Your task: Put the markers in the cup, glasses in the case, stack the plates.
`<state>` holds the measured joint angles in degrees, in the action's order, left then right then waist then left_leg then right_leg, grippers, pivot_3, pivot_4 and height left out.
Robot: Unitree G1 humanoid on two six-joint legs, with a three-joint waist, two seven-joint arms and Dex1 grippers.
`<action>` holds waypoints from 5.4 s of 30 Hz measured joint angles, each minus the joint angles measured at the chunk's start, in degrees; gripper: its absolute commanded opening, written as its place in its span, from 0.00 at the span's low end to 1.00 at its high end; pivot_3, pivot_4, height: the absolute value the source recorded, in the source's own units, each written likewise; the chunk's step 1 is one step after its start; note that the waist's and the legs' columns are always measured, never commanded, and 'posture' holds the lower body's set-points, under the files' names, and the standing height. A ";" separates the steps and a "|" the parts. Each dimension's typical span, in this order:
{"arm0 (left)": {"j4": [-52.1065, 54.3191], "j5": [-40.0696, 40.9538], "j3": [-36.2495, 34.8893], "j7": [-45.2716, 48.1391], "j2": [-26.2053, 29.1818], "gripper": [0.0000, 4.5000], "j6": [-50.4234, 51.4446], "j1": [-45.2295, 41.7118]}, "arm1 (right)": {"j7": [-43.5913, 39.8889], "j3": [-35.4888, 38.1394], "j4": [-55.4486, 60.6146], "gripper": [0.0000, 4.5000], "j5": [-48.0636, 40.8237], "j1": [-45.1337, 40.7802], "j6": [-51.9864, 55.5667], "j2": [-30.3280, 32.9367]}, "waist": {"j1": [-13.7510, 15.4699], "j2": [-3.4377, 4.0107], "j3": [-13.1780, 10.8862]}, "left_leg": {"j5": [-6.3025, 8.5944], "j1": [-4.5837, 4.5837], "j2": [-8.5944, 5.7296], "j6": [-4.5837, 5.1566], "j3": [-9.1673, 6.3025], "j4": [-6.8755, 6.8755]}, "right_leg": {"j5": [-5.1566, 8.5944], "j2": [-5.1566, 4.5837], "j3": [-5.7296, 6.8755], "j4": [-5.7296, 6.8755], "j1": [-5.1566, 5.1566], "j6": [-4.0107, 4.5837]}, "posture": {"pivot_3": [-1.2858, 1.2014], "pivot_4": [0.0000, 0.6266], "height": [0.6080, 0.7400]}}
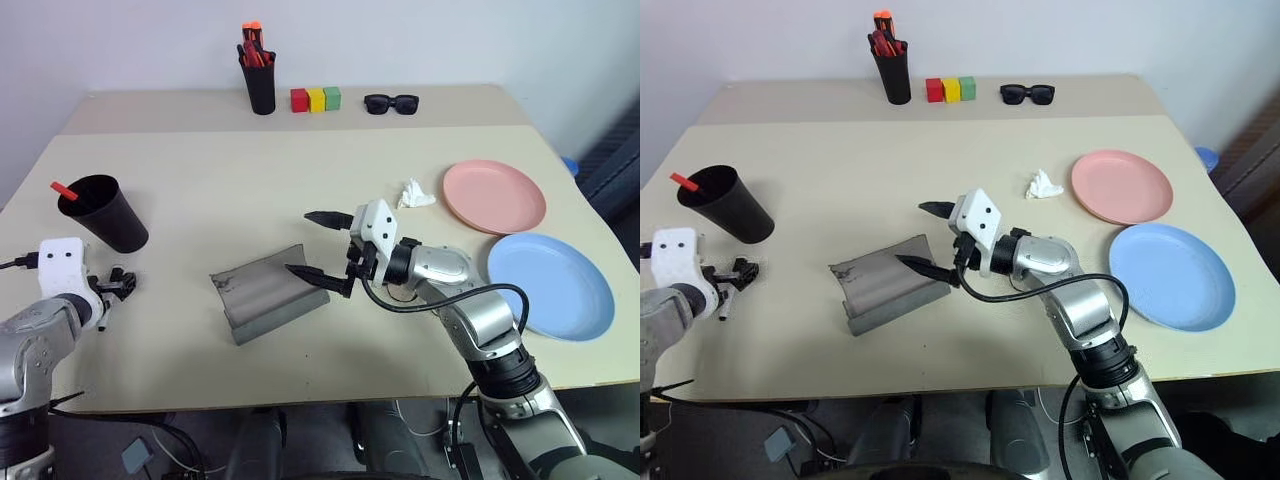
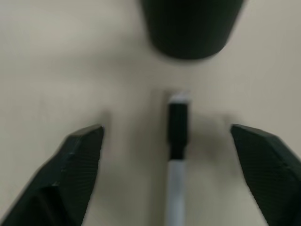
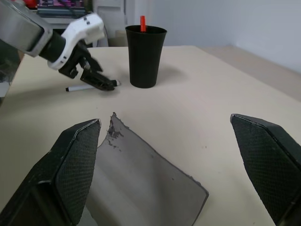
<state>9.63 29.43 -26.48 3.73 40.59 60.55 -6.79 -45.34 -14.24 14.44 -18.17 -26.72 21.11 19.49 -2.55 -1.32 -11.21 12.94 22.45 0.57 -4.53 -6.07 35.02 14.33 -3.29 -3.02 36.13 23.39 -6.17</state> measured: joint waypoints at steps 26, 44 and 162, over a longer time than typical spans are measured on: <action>-2.96 -12.97 -12.67 -7.80 -4.60 0.01 -44.74 -15.97 | 5.79 0.86 -1.10 1.00 0.06 -3.45 -0.10 -5.78 | 1.52 -0.11 0.04 | -0.02 0.06 -0.03 -0.05 0.09 0.02 | -0.10 -0.10 0.02 -0.08 -0.01 -0.14 | 0.52 0.24 1.00; -18.87 -21.40 1.96 -4.48 -8.63 0.01 -60.70 -20.79 | 6.75 -1.07 -2.56 1.00 2.32 -3.93 -2.82 -8.80 | 0.10 -0.08 0.02 | -0.03 0.06 0.02 -0.04 0.03 0.01 | -0.13 -0.01 0.02 0.00 0.03 -0.20 | 0.52 0.24 1.00; 11.62 -3.72 25.32 50.88 2.01 0.41 -30.18 0.07 | -8.40 10.40 1.92 0.53 14.95 15.79 1.80 36.67 | 0.15 0.16 -0.12 | 0.04 0.02 0.06 0.09 0.20 0.22 | 0.14 -0.01 -0.09 0.00 -0.09 0.14 | 0.52 0.24 1.00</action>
<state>21.24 25.71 -1.15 54.61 42.61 30.37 -6.71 -53.75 -3.84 16.36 -3.22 -10.93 22.90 56.17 -2.40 -1.16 -11.33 12.98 22.46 0.63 -4.44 -5.87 35.24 14.47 -3.30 -3.12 36.13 23.30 -6.03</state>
